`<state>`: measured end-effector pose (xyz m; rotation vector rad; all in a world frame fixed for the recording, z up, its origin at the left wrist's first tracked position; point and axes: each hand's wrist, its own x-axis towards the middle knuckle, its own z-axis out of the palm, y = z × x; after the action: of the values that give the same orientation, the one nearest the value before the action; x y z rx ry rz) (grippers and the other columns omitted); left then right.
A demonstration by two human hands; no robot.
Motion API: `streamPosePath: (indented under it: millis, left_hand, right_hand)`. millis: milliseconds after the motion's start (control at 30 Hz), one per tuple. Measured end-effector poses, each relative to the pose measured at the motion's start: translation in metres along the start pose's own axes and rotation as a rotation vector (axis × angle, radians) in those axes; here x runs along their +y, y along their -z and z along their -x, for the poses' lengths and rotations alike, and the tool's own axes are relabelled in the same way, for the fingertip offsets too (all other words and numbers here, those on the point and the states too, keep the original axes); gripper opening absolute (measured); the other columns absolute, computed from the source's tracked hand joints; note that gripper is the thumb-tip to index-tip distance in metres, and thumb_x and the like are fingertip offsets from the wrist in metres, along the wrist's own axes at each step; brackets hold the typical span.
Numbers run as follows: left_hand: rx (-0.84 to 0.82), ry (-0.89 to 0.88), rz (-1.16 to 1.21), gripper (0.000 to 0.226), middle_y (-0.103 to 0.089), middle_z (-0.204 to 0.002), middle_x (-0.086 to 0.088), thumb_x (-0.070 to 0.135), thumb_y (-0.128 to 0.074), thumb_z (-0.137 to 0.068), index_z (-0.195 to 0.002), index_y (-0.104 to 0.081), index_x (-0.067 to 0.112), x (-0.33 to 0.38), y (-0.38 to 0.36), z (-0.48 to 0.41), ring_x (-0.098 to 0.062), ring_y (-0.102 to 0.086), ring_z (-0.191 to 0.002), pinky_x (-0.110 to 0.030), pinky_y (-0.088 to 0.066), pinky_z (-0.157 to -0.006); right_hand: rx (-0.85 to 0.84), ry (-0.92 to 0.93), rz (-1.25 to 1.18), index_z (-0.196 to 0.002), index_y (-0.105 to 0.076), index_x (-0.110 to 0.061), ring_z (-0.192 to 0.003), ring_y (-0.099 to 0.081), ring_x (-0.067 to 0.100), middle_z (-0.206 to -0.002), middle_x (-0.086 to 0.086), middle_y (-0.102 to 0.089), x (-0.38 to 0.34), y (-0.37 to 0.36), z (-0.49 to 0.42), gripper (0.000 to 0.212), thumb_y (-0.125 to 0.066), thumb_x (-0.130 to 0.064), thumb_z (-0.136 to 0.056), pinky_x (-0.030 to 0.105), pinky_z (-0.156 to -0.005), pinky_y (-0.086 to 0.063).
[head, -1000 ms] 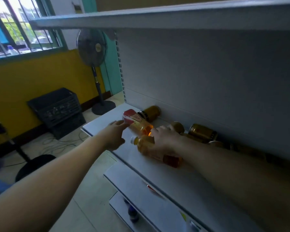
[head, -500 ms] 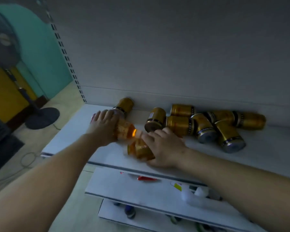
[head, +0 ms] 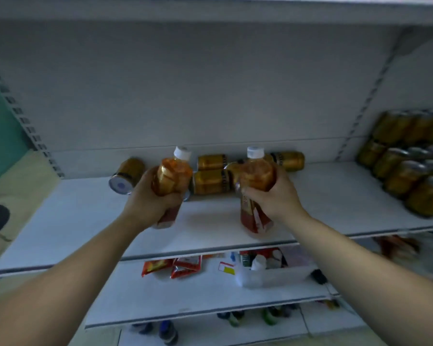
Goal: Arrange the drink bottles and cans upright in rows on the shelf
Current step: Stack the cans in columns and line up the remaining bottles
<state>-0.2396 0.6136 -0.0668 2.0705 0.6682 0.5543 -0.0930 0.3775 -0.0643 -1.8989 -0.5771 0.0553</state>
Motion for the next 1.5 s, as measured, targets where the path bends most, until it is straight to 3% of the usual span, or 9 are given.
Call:
streamPosePath:
  millis: [167,300,467,900,967,1100,1233,1433,1500]
  left_hand:
    - [-0.121,-0.098,0.223,0.063,-0.063,-0.095,0.015,0.032,-0.083,-0.055,-0.109,-0.05,0.034,0.086,-0.089,0.019,0.003,-0.059,-0.084,-0.02,-0.047,-0.072]
    - [-0.296,-0.106,0.347,0.052,-0.068,-0.1,0.008,0.034,-0.08,-0.064,-0.11,-0.058,0.028,0.169,-0.184,0.039,-0.01,-0.065,-0.092,-0.029,-0.051,-0.077]
    - [-0.442,-0.191,0.457,0.032,-0.069,-0.095,0.012,0.028,-0.078,-0.072,-0.098,-0.059,0.033,0.279,-0.304,0.074,-0.005,-0.065,-0.087,-0.025,-0.051,-0.071]
    - [-0.694,-0.318,0.487,0.03,-0.067,-0.087,0.02,0.04,-0.079,-0.07,-0.089,-0.057,0.037,0.434,-0.51,0.092,0.003,-0.064,-0.08,-0.019,-0.051,-0.064]
    - [-0.72,-0.325,0.475,0.029,-0.068,-0.096,0.015,0.042,-0.078,-0.069,-0.092,-0.06,0.039,0.446,-0.535,0.078,-0.007,-0.065,-0.091,-0.03,-0.052,-0.075]
    - [-0.749,-0.387,0.461,0.029,-0.066,-0.076,0.032,0.034,-0.077,-0.073,-0.078,-0.063,0.058,0.471,-0.579,0.045,0.011,-0.063,-0.075,-0.014,-0.048,-0.059]
    - [-0.756,-0.328,0.411,0.038,-0.069,-0.095,0.01,0.024,-0.079,-0.068,-0.102,-0.064,0.034,0.485,-0.625,0.019,-0.01,-0.065,-0.088,-0.028,-0.052,-0.073]
    - [-0.762,-0.214,0.321,0.041,-0.069,-0.082,0.007,0.02,-0.074,-0.059,-0.099,-0.065,0.02,0.491,-0.678,0.012,-0.006,-0.066,-0.072,-0.013,-0.046,-0.047]
    - [-0.736,-0.191,0.31,0.058,-0.069,-0.091,0.002,0.02,-0.075,-0.054,-0.11,-0.061,0.014,0.493,-0.696,0.014,-0.012,-0.066,-0.084,-0.02,-0.053,-0.062]
  right_hand:
    - [0.176,-0.063,-0.105,-0.111,-0.051,-0.032,-0.087,-0.061,0.0,-0.097,-0.015,-0.063,0.023,0.096,0.003,0.059,-0.085,-0.033,-0.062,0.019,-0.064,-0.043]
    - [0.304,-0.065,-0.101,-0.117,-0.049,-0.034,-0.089,-0.06,0.004,-0.101,-0.016,-0.06,0.045,0.2,0.013,0.068,-0.083,-0.042,-0.058,0.023,-0.069,-0.045]
    - [0.434,-0.072,-0.034,-0.112,-0.049,-0.04,-0.093,-0.059,0.006,-0.103,-0.016,-0.059,0.076,0.341,0.037,0.069,-0.077,-0.056,-0.051,0.03,-0.075,-0.048]
    - [0.76,-0.244,0.057,-0.114,-0.044,-0.037,-0.083,-0.051,-0.002,-0.097,-0.02,-0.053,0.162,0.549,0.053,0.062,-0.082,-0.042,-0.064,0.02,-0.062,-0.039]
    - [0.771,-0.265,0.068,-0.116,-0.044,-0.036,-0.084,-0.051,0.001,-0.098,-0.019,-0.052,0.177,0.565,0.036,0.065,-0.082,-0.041,-0.064,0.023,-0.065,-0.04]
    - [0.787,-0.308,0.093,-0.127,-0.044,-0.03,-0.097,-0.053,0.012,-0.105,-0.012,-0.055,0.209,0.594,-0.002,0.076,-0.083,-0.041,-0.063,0.033,-0.078,-0.042]
    - [0.743,-0.354,0.123,-0.116,-0.041,-0.034,-0.098,-0.054,0.017,-0.101,-0.013,-0.052,0.24,0.615,-0.036,0.068,-0.083,-0.04,-0.062,0.034,-0.077,-0.044]
    - [0.619,-0.286,0.168,-0.115,-0.047,-0.032,-0.101,-0.052,0.015,-0.106,-0.011,-0.052,0.292,0.639,-0.074,0.063,-0.083,-0.034,-0.064,0.034,-0.081,-0.045]
    - [0.537,-0.252,0.171,-0.112,-0.049,-0.033,-0.098,-0.053,0.012,-0.102,-0.017,-0.053,0.309,0.651,-0.084,0.058,-0.083,-0.031,-0.065,0.029,-0.077,-0.042]
